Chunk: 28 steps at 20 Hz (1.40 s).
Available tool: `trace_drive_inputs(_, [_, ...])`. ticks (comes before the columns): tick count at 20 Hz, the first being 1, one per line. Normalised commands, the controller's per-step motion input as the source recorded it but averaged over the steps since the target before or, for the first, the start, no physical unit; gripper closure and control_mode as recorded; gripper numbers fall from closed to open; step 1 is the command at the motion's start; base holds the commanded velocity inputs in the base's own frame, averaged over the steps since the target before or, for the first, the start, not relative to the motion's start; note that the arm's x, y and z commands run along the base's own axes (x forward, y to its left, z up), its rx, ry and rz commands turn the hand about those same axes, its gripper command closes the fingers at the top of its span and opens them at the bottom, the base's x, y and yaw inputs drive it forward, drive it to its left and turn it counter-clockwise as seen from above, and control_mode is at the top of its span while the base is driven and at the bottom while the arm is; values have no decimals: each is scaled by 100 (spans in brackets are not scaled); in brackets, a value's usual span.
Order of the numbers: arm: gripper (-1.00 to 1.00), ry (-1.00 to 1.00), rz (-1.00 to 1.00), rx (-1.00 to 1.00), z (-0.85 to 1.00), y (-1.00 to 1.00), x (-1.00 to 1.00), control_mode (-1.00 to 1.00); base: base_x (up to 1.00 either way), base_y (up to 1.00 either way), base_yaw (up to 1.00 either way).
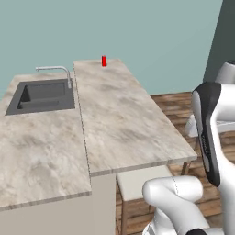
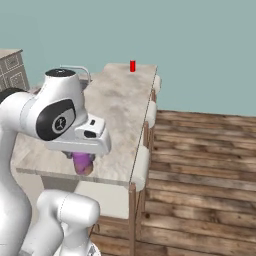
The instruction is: Four empty soda cans are scattered around the kitchen. Gather all the cans and cluster them next to the stove for recycling.
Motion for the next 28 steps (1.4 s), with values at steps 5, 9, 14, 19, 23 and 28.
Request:
trace_drive_inputs(5, [100, 0, -11, 0, 2, 33, -13, -100, 0, 0, 0])
trace_drive_inputs(9, [100, 0, -2, 0, 0, 8, -2, 100, -22, 20, -2])
trace_drive_inputs(14, [100, 0, 0, 0, 0, 0, 0, 100, -70, 45, 0])
trace_drive_inputs(19, [100, 0, 0, 0, 0, 0, 0, 100, -67, 98, 2])
trace_drive_inputs(23, [100, 0, 0, 0, 0, 0, 0, 100, -24, 100, 9])
trace_drive_inputs(28, [100, 0, 0, 0, 0, 0, 0, 100, -5, 100, 9])
